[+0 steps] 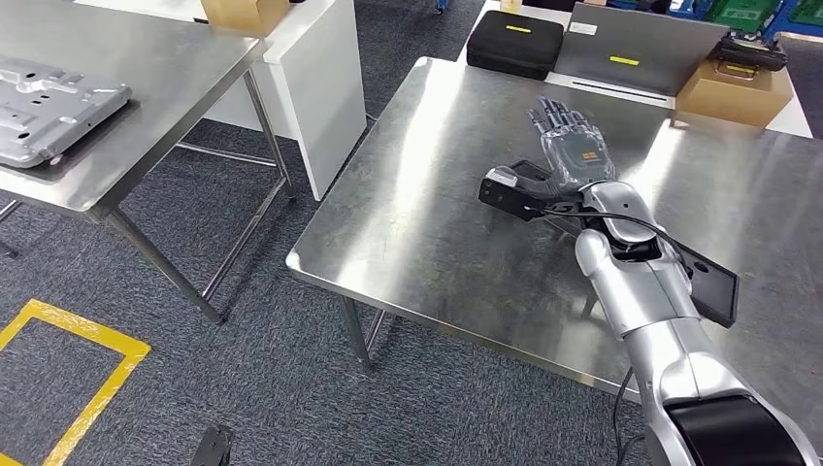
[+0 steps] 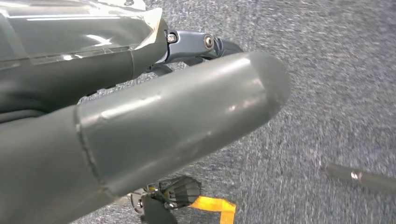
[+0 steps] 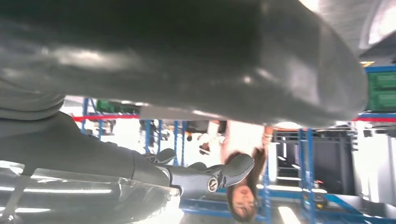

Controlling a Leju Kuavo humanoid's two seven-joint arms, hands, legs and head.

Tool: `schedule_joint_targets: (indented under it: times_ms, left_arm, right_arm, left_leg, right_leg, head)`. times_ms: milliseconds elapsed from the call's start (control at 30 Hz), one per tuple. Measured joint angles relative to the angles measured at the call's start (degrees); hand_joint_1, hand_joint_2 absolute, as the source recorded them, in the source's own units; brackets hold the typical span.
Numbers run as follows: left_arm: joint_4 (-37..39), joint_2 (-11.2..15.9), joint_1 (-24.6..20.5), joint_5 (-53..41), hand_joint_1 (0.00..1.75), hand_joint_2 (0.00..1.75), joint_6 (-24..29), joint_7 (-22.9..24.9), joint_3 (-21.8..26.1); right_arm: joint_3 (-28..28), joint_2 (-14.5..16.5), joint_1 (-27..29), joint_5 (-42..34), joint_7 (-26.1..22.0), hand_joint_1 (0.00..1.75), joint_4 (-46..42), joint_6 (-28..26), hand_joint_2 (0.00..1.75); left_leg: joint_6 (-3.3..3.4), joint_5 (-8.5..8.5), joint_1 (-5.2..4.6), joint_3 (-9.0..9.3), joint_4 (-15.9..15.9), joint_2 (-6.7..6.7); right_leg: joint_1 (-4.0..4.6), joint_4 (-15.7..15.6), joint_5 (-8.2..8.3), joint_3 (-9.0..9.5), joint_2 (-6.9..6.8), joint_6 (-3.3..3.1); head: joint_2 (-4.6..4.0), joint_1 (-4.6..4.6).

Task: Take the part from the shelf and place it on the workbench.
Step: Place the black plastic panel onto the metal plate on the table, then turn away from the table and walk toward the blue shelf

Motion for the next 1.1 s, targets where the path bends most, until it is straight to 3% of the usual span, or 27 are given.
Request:
schedule_joint_targets:
  times_ms: [33,100,167,233,300,333,367,433,500,567,633,700,767,833,867,900,1000,1067,1100]
  left_arm:
    - [0.00,-0.01,-0.02,0.00,0.00,0.00,-0.05,0.05,0.00]
    - [-0.01,0.04,0.00,0.00,0.00,0.00,-0.22,0.15,0.00]
    - [-0.02,0.03,0.00,0.00,0.00,0.00,-0.34,0.22,0.01]
    - [-0.09,0.00,-0.08,0.00,0.00,0.00,-0.39,0.31,0.01]
    - [-0.15,0.01,-0.09,0.00,0.00,0.00,-0.43,0.47,0.02]
    - [-0.15,-0.01,-0.05,-0.01,0.00,0.00,-0.45,0.55,0.02]
    - [-0.15,-0.03,0.00,-0.03,0.00,0.00,-0.46,0.64,0.02]
    - [-0.15,-0.07,0.04,-0.09,0.00,0.00,-0.45,0.76,0.03]
    - [-0.16,-0.12,0.04,-0.14,0.00,0.00,-0.39,0.90,0.04]
    - [-0.16,-0.18,0.22,-0.16,0.00,0.00,-0.25,1.05,0.04]
    - [-0.16,-0.16,0.61,-0.21,0.00,0.00,0.04,1.16,0.04]
    - [-0.17,-0.18,0.86,-0.27,0.00,0.00,0.29,1.20,0.04]
    - [-0.17,-0.26,0.90,-0.30,0.00,0.00,0.39,1.21,0.04]
    - [-0.17,-0.32,0.95,-0.30,0.00,0.00,0.43,1.26,0.04]
    - [-0.17,-0.35,0.98,-0.31,0.00,0.00,0.44,1.28,0.04]
    - [-0.17,-0.34,0.98,-0.31,0.00,0.00,0.48,1.31,0.04]
    - [-0.17,-0.32,0.92,-0.31,0.00,0.00,0.58,1.32,0.04]
    - [-0.17,-0.37,0.88,-0.31,0.00,0.00,0.60,1.32,0.04]
    - [-0.17,-0.37,0.90,-0.31,0.00,0.00,0.60,1.32,0.04]
  right_arm:
    - [0.08,0.01,-0.17,0.04,0.03,0.00,0.00,0.00,0.00]
    - [0.28,0.15,-0.43,0.12,0.07,0.00,0.01,0.02,0.00]
    - [0.50,0.28,-0.53,0.24,0.00,0.00,0.01,0.03,0.00]
    - [0.73,0.24,-0.44,0.45,-0.15,0.00,0.05,0.03,0.00]
    - [1.02,0.17,-0.07,0.94,-0.26,0.00,0.20,0.03,0.00]
    - [1.21,0.13,0.17,1.27,-0.28,0.00,0.27,0.03,0.00]
    - [1.45,0.11,0.36,1.59,-0.30,0.00,0.31,0.02,0.00]
    - [1.90,0.15,0.52,1.92,-0.38,0.00,0.33,-0.07,0.00]
    - [2.23,0.22,0.55,2.03,-0.46,0.00,0.33,-0.16,0.00]
    - [2.56,0.37,0.63,2.11,-0.50,0.00,0.31,-0.19,0.00]
    - [2.80,0.66,0.66,2.14,-0.57,0.00,0.30,-0.19,0.00]
    - [2.94,0.89,0.61,2.16,-0.67,0.00,0.29,-0.19,0.00]
    - [3.07,0.90,0.57,2.21,-0.77,0.00,0.30,-0.16,0.00]
    - [3.18,0.85,0.58,2.25,-0.95,0.00,0.34,-0.13,0.00]
    - [3.24,0.85,0.58,2.25,-1.04,0.00,0.38,-0.13,0.00]
    - [3.30,0.85,0.58,2.25,-1.12,0.00,0.41,-0.13,0.00]
    - [3.51,0.81,0.46,2.26,-1.19,0.00,0.46,-0.13,0.00]
    - [3.61,0.76,0.28,2.27,-1.20,0.00,0.47,-0.14,0.00]
    - [3.66,0.77,0.21,2.28,-1.21,0.00,0.48,-0.14,0.00]
  left_leg:
    - [0.24,0.22,-0.21,0.50,-1.35,0.42]
    - [1.18,0.32,-0.70,0.25,-1.84,-0.55]
    - [2.39,0.82,-0.93,0.23,-2.32,-1.70]
    - [3.39,1.23,-0.90,0.21,-2.68,-2.80]
    - [3.81,1.37,-1.01,0.06,-2.69,-4.22]
    - [3.87,1.41,-1.10,0.02,-2.66,-5.02]
    - [3.90,1.45,-1.18,0.00,-2.62,-5.81]
    - [3.88,1.47,-1.27,-0.03,-2.38,-7.32]
    - [3.62,1.47,-1.41,-0.31,-1.97,-8.63]
    - [3.05,1.65,-1.44,-0.80,-1.83,-9.65]
    - [2.43,1.84,-1.40,-1.23,-1.87,-10.16]
    - [1.71,0.32,-1.41,-2.37,0.27,-8.03]
    - [0.84,-3.21,-1.00,-5.44,6.74,-4.87]
    - [0.03,-5.63,-0.33,-8.74,13.34,-3.64]
    - [-0.31,-5.44,0.01,-9.21,14.18,-3.36]
    - [-0.60,-4.29,0.32,-8.48,12.73,-3.02]
    - [-0.95,0.25,0.59,-2.32,1.59,0.11]
    - [-0.33,0.79,0.13,-0.74,-1.46,0.76]
    - [0.23,0.81,-0.16,-0.88,-1.50,-0.08]
  right_leg:
    - [0.32,0.02,-0.05,-0.05,-0.39,0.33]
    - [0.67,-0.11,-0.05,-0.11,-1.31,1.20]
    - [0.51,1.10,-0.93,-0.87,-0.38,1.78]
    - [0.25,6.49,-3.56,-3.52,2.25,1.47]
    - [0.37,14.28,-6.37,-7.31,3.77,1.16]
    - [0.45,16.53,-6.86,-8.49,4.03,1.29]
    - [0.51,16.56,-6.44,-8.60,4.17,1.59]
    - [0.48,10.26,-3.47,-5.57,4.99,2.28]
    - [0.45,3.16,-1.14,-2.11,6.91,2.21]
    - [0.64,0.92,-0.69,-1.07,7.55,1.49]
    - [0.27,0.64,-0.32,-0.90,6.40,0.70]
    - [-0.35,0.26,0.03,-0.67,5.21,-0.21]
    - [-0.35,0.19,0.05,-0.60,4.03,-0.72]
    - [-0.31,0.20,-0.02,-0.60,2.75,-0.80]
    - [-0.36,0.21,-0.06,-0.60,2.05,-0.78]
    - [-0.45,0.22,-0.12,-0.56,1.43,-0.71]
    - [-0.31,0.31,-0.65,-0.21,-0.32,0.15]
    - [0.28,0.25,-0.98,0.08,-1.37,0.96]
    - [0.46,0.09,-1.02,0.25,-1.92,1.38]
  head:
    - [0.00,0.13]
    - [0.00,0.46]
    - [0.00,0.53]
    - [0.00,0.65]
    - [0.00,0.80]
    - [0.00,0.82]
    - [0.00,0.85]
    - [0.00,0.87]
    - [0.00,0.87]
    - [0.00,0.83]
    - [0.00,0.83]
    - [0.00,0.48]
    - [0.00,0.07]
    - [0.00,0.00]
    - [0.00,-0.02]
    - [0.00,-0.02]
    - [0.00,-0.09]
    - [0.00,0.12]
    - [0.00,0.25]
